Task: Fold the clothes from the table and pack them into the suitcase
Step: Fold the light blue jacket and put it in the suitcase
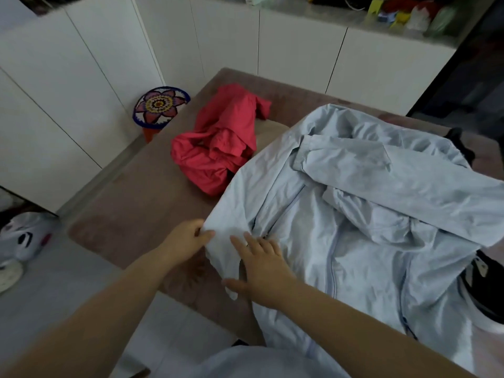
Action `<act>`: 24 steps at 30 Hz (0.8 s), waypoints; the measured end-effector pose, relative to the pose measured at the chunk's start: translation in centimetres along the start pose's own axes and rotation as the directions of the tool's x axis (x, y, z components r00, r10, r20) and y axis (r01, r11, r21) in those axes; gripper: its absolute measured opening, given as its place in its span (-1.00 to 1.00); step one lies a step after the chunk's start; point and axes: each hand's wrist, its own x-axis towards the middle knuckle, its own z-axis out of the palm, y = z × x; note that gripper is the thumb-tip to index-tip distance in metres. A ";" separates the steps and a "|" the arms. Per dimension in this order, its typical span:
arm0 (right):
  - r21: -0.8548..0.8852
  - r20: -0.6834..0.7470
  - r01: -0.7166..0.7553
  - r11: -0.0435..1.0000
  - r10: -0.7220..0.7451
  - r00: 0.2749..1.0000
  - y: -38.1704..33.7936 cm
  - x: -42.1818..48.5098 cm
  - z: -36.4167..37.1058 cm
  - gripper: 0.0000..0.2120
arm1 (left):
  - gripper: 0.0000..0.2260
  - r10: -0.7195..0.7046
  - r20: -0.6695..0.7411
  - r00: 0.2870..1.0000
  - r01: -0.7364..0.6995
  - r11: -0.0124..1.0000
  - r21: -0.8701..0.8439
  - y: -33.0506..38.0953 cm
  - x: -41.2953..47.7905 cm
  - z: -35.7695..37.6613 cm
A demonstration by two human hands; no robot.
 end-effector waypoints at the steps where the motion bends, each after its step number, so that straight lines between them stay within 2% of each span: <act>1: 0.026 -0.029 -0.051 0.998 0.052 0.998 -0.9 0.0 0.4 -0.19 | -0.78 0.041 0.000 0.999 -0.041 0.998 0.045 0.6 -0.2 -0.3; 4: 0.180 -0.164 -0.131 0.975 0.162 0.973 -2.9 0.5 0.6 -0.08 | -0.77 0.124 -0.002 0.992 -0.122 0.985 0.118 3.1 -0.1 -1.4; 7: 0.405 -0.298 -0.057 0.913 0.190 0.936 -3.9 0.7 -0.8 -0.04 | -0.69 0.216 0.017 0.976 -0.216 0.976 0.035 6.8 -0.3 -2.5; 9: 0.621 -0.346 -0.007 0.784 0.282 0.895 -3.2 0.4 -2.6 -0.14 | -0.74 0.314 0.089 0.945 -0.311 0.950 -0.037 9.6 -0.8 -3.3; 11: 0.739 -0.414 0.067 0.671 0.373 0.831 -1.4 -0.6 -4.5 -0.31 | -0.88 0.393 0.157 0.906 -0.376 0.918 -0.127 11.7 -1.0 -4.2; 13: 0.775 -0.479 0.143 0.616 0.425 0.768 1.6 -2.1 -6.5 -0.46 | -0.85 0.443 0.177 0.879 -0.412 0.892 -0.185 13.2 -0.7 -4.8; 16: 0.781 -0.531 0.174 0.599 0.493 0.689 6.8 -5.0 -9.4 -0.56 | -0.79 0.509 0.138 0.850 -0.485 0.857 -0.177 14.3 0.5 -4.9; 18: 0.802 -0.510 0.082 0.592 0.606 0.610 11.0 -6.6 -10.1 -0.61 | -0.75 0.514 0.103 0.852 -0.493 0.852 -0.173 14.5 1.9 -4.1; 20: 0.839 -0.442 -0.075 0.539 0.755 0.485 14.9 -7.9 -10.0 -0.63 | -0.67 0.489 0.091 0.868 -0.477 0.870 -0.128 14.5 3.3 -2.7; 22: 0.819 -0.421 -0.231 0.525 0.824 0.380 17.1 -8.8 -9.0 -0.65 | -0.57 0.462 0.101 0.881 -0.460 0.887 -0.042 14.5 4.7 -1.2; 23: 0.795 -0.435 -0.273 0.542 0.822 0.366 17.3 -8.9 -8.3 -0.64 | -0.53 0.454 0.107 0.885 -0.457 0.890 0.004 14.5 5.4 -0.6; 24: 0.761 -0.457 -0.296 0.578 0.800 0.388 17.0 -8.8 -7.6 -0.61 | -0.50 0.452 0.109 0.885 -0.459 0.888 0.041 14.6 6.0 0.0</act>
